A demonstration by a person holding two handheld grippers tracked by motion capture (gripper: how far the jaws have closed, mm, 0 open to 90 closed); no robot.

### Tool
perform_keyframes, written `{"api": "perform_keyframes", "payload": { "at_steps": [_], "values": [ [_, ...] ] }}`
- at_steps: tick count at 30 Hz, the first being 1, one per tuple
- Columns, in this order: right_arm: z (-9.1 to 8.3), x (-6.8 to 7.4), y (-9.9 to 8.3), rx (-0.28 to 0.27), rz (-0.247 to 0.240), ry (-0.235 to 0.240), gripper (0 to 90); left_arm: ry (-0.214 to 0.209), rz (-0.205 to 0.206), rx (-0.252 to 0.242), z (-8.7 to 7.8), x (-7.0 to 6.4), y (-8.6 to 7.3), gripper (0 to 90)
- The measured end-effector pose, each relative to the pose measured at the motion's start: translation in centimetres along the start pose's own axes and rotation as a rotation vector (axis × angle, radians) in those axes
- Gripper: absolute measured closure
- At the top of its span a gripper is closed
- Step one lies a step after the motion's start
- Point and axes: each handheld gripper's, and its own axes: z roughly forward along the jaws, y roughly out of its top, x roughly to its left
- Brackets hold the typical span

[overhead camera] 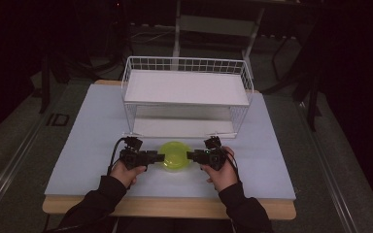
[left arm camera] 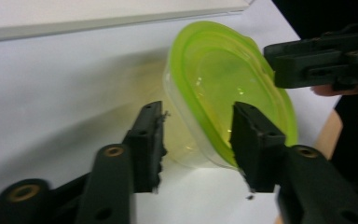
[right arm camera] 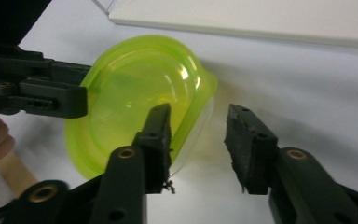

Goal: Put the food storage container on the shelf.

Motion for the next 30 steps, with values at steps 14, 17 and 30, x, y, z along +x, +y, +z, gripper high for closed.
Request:
{"api": "perform_keyframes", "payload": {
  "at_steps": [14,17,30],
  "values": [
    [-0.3,0.9,-0.3,0.017,0.024,-0.017,76.1,-0.029,-0.106,0.006,-0.8,-1.3,-0.5,72.5],
    [-0.5,1.2,-0.4,0.011,0.006,-0.039,76.8,-0.028,-0.131,0.012,-1.1,-1.8,-0.5,76.2],
    [-1.7,2.0,-0.1,-0.019,-0.047,-0.045,79.4,-0.030,-0.108,0.007,-2.0,-2.8,0.0,82.5]
  ]
}}
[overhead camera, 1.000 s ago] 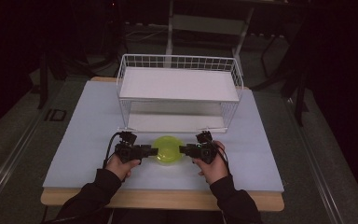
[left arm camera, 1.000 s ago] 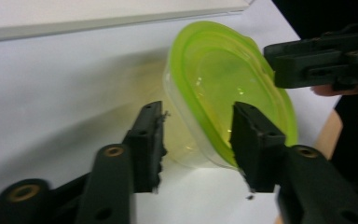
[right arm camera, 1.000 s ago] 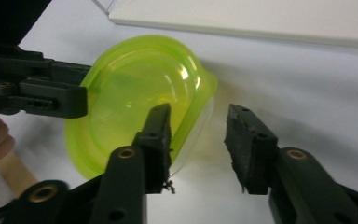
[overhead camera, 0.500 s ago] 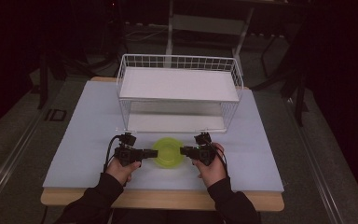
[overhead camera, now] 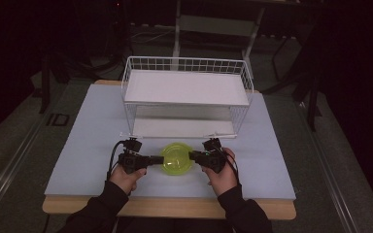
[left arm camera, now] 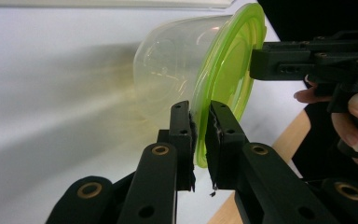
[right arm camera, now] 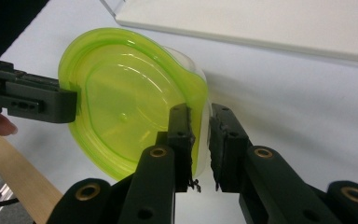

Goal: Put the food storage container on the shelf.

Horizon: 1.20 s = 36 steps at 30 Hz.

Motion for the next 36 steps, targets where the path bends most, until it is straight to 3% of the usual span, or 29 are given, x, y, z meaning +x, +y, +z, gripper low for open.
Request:
{"api": "perform_keyframes", "payload": {
  "at_steps": [6,14,23,36],
  "values": [
    [-1.6,0.7,0.6,-0.053,-0.029,0.003,79.5,-0.036,0.010,-0.019,-1.0,-0.7,0.8,82.8],
    [-3.9,1.7,1.9,-0.118,-0.071,-0.008,79.6,-0.054,0.042,-0.053,-2.5,-2.2,2.4,82.9],
    [-6.4,2.3,4.1,-0.177,-0.065,-0.007,79.6,-0.065,0.086,-0.090,-4.3,-4.3,4.9,83.0],
    [-9.2,3.0,8.1,-0.223,-0.067,-0.011,79.6,-0.088,0.097,-0.127,-6.0,-5.9,8.7,83.2]
  ]
}}
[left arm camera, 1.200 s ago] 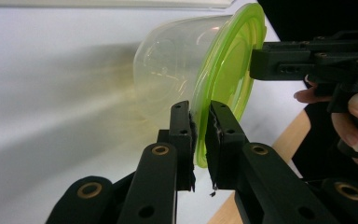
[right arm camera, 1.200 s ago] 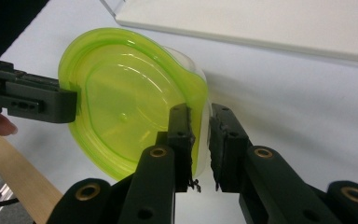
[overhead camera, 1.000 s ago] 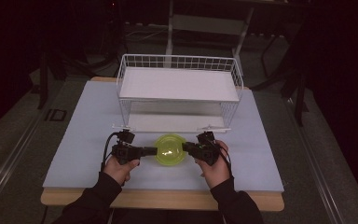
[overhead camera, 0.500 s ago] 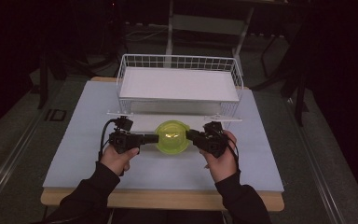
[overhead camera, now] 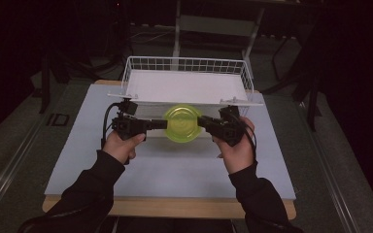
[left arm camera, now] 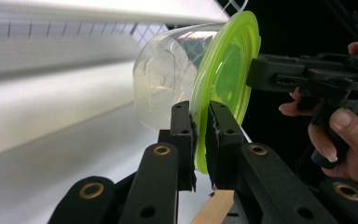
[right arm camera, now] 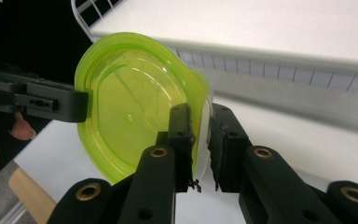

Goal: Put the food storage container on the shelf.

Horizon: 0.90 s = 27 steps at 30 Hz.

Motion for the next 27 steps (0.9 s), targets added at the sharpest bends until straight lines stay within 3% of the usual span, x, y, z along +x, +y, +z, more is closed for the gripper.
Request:
{"api": "perform_keyframes", "payload": {
  "at_steps": [4,13,18,27],
  "values": [
    [-0.4,0.0,1.3,-0.013,-0.002,-0.009,79.7,0.009,0.018,-0.011,-0.2,-0.7,1.3,83.2],
    [-0.6,-0.1,3.4,-0.025,-0.006,-0.025,79.7,0.012,0.009,-0.041,-0.3,-0.9,3.5,83.1],
    [-0.4,-0.2,5.0,-0.034,-0.006,-0.035,79.7,0.046,0.019,-0.053,-0.2,-1.1,5.0,82.9],
    [0.8,-0.8,7.5,-0.017,0.009,-0.073,79.7,0.126,-0.008,-0.059,0.8,-0.6,7.6,82.0]
  ]
}}
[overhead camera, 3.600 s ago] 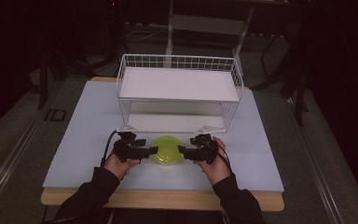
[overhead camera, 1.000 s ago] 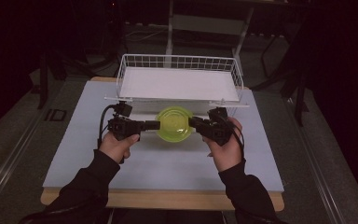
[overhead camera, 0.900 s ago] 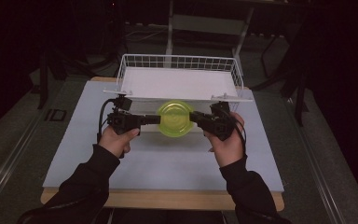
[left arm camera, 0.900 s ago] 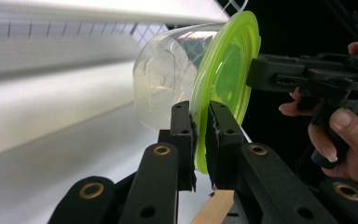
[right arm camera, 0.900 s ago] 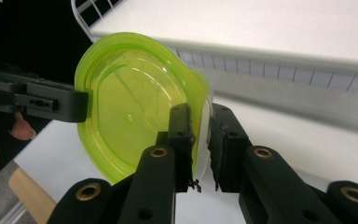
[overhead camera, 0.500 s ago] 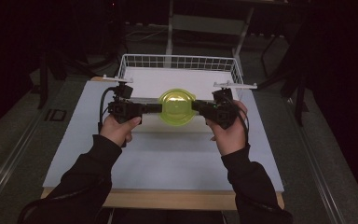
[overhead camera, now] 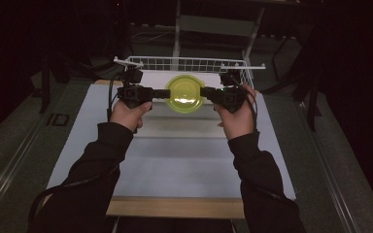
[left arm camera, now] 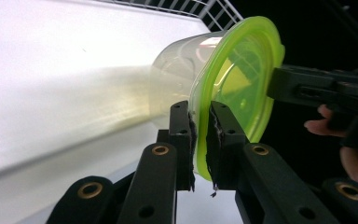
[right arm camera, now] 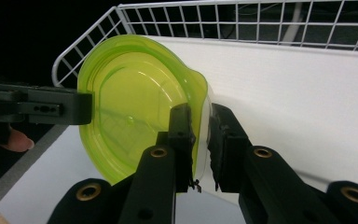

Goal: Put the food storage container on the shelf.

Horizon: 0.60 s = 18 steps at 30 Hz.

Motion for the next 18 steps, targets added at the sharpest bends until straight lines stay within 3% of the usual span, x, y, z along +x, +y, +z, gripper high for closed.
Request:
{"api": "perform_keyframes", "payload": {
  "at_steps": [5,12,18],
  "values": [
    [1.1,-0.7,1.2,0.036,0.040,-0.033,79.7,0.047,-0.005,0.005,1.2,0.1,1.4,81.7],
    [2.0,-1.6,2.0,0.083,0.071,-0.045,79.6,0.034,-0.026,0.025,2.1,0.7,2.0,81.7],
    [2.5,-1.9,2.7,0.106,0.085,-0.027,79.3,0.042,-0.037,0.004,2.4,1.2,2.3,80.1]
  ]
}}
